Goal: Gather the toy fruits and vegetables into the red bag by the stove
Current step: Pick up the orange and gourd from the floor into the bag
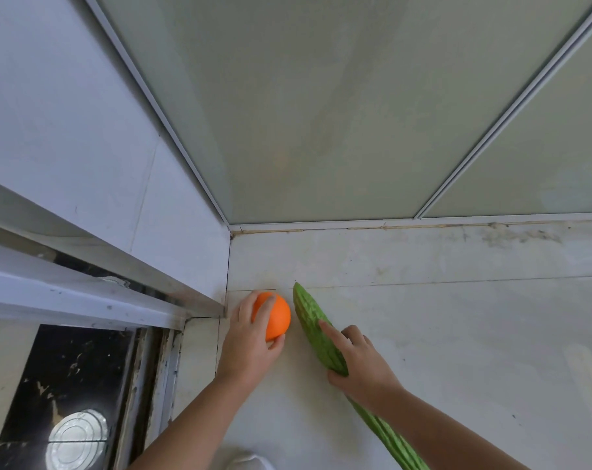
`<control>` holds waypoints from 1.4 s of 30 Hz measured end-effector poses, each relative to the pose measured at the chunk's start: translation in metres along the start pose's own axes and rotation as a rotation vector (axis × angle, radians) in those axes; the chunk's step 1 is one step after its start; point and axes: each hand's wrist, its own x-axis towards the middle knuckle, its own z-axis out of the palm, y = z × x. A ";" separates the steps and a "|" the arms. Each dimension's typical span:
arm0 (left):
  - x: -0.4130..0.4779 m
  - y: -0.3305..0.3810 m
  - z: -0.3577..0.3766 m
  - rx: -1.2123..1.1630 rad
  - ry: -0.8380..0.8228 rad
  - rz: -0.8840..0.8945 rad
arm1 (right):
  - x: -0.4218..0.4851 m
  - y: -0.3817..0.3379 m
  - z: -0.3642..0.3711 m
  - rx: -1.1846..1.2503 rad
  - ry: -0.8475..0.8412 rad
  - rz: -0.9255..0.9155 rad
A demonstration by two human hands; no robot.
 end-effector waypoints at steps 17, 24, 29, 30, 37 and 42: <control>0.019 0.103 -0.134 -0.124 0.078 0.161 | -0.056 -0.058 -0.132 0.285 0.283 -0.001; 0.026 0.178 -0.252 -0.195 0.083 0.098 | -0.128 -0.132 -0.233 0.461 0.322 0.124; 0.030 0.244 -0.335 -0.273 0.115 0.070 | -0.186 -0.185 -0.310 0.515 0.369 0.137; 0.030 0.259 -0.351 -0.265 0.118 0.097 | -0.199 -0.196 -0.327 0.522 0.384 0.135; 0.035 0.357 -0.469 -0.325 0.198 0.131 | -0.290 -0.264 -0.432 0.700 0.498 0.119; 0.036 0.419 -0.536 -0.448 0.282 0.123 | -0.347 -0.305 -0.490 0.744 0.582 0.077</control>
